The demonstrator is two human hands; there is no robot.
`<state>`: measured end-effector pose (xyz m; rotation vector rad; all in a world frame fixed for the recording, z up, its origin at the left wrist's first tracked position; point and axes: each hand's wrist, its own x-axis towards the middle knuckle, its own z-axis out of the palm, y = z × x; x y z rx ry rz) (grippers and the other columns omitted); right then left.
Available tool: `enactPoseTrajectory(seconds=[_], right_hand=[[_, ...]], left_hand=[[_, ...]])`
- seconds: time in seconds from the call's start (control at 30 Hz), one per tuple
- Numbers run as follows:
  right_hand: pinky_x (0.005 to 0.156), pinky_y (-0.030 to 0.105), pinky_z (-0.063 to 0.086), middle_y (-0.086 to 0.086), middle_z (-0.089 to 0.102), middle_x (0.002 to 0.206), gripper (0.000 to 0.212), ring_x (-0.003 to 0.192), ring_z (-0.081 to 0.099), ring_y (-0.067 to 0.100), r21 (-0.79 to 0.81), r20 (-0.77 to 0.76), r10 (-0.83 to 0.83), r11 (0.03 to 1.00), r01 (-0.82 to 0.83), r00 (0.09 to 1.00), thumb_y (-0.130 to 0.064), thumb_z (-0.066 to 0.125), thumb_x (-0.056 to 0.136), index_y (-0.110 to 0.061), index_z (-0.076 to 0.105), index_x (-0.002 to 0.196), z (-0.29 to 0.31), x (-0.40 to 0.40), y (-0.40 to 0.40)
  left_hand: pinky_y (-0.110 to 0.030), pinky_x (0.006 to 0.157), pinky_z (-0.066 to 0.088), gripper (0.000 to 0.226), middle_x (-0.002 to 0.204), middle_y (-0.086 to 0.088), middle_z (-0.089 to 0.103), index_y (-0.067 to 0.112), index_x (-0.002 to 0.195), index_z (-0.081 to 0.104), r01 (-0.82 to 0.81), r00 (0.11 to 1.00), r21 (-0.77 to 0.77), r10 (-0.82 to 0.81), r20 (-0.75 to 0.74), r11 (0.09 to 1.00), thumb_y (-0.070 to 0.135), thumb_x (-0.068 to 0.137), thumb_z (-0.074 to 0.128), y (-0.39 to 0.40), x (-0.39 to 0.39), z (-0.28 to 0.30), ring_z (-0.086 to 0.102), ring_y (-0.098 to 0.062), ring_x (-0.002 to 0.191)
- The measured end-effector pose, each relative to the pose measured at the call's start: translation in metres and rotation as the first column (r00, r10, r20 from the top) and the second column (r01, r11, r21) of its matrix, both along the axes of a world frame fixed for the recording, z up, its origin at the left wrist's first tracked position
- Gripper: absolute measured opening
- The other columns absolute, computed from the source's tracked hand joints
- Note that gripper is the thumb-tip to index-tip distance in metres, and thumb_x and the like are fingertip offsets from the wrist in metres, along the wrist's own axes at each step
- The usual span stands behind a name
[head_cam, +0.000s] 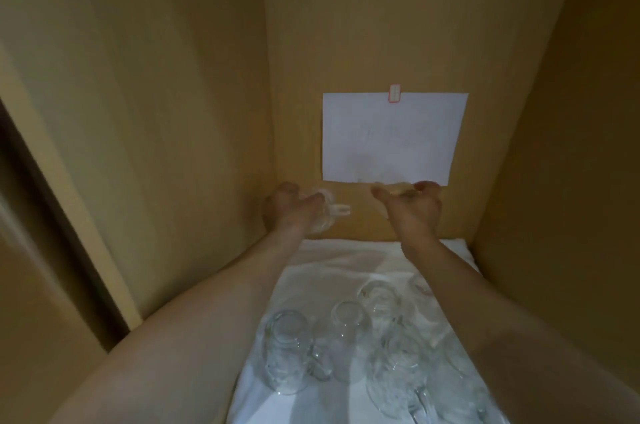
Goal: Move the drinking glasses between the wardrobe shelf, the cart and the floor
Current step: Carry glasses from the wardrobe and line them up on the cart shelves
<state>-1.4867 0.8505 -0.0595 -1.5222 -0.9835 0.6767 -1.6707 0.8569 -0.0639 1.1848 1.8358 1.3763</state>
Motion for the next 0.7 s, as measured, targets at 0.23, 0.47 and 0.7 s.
enactPoseTrajectory(seconds=[0.23, 0.47, 0.7], right_hand=[[0.097, 0.047, 0.056, 0.004, 0.039, 0.051, 0.034, 0.064, 0.047, 0.017, 0.137, -0.714, 0.276, 0.956, -0.258, 0.644, -0.018, 0.083, 0.080, -0.010, 0.071, 0.111, 0.020, 0.050, -0.046], [0.089, 0.037, 0.055, 0.003, 0.068, 0.075, 0.021, 0.081, 0.068, 0.018, 0.216, -0.752, 0.393, 0.905, -0.366, 0.529, -0.033, 0.084, 0.077, -0.022, 0.073, 0.092, 0.023, 0.082, -0.098], [0.094, 0.055, 0.054, 0.015, 0.066, 0.089, 0.028, 0.084, 0.074, 0.035, 0.199, -0.707, 0.502, 0.817, -0.541, 0.498, -0.019, 0.082, 0.072, -0.009, 0.067, 0.094, 0.022, 0.107, -0.134]], left_hand=[[-0.051, 0.085, 0.060, 0.025, 0.114, -0.014, 0.067, 0.012, 0.108, 0.065, 0.188, 0.637, 0.095, -0.195, 0.746, 0.978, 0.028, 0.089, 0.068, -0.040, 0.032, 0.045, 0.068, -0.034, 0.102], [-0.053, 0.087, 0.057, 0.056, 0.117, -0.024, 0.070, 0.005, 0.123, 0.062, 0.287, 0.244, 0.220, -0.294, 0.924, 0.932, 0.016, 0.069, 0.071, -0.100, 0.050, 0.032, 0.066, -0.041, 0.108], [-0.058, 0.095, 0.052, 0.060, 0.119, -0.024, 0.070, 0.006, 0.126, 0.062, 0.220, 0.230, 0.242, -0.292, 0.929, 0.945, 0.010, 0.069, 0.079, -0.149, 0.063, 0.029, 0.067, -0.042, 0.110]])
